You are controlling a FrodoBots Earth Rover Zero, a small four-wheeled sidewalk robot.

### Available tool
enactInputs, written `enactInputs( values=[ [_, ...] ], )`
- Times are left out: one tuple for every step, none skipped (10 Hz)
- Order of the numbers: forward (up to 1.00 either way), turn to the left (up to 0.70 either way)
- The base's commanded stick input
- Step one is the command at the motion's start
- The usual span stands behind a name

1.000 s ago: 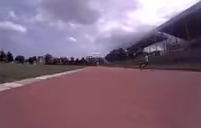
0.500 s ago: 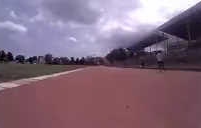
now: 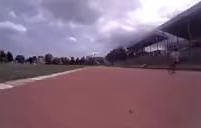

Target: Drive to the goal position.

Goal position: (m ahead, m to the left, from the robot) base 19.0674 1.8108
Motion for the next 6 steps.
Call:
enactInputs(
  values=[
    [0.45, 0.00],
    [0.45, 0.00],
    [0.45, 0.00],
    [0.45, 0.00],
    [0.45, 0.00],
    [0.45, 0.00]
  ],
)
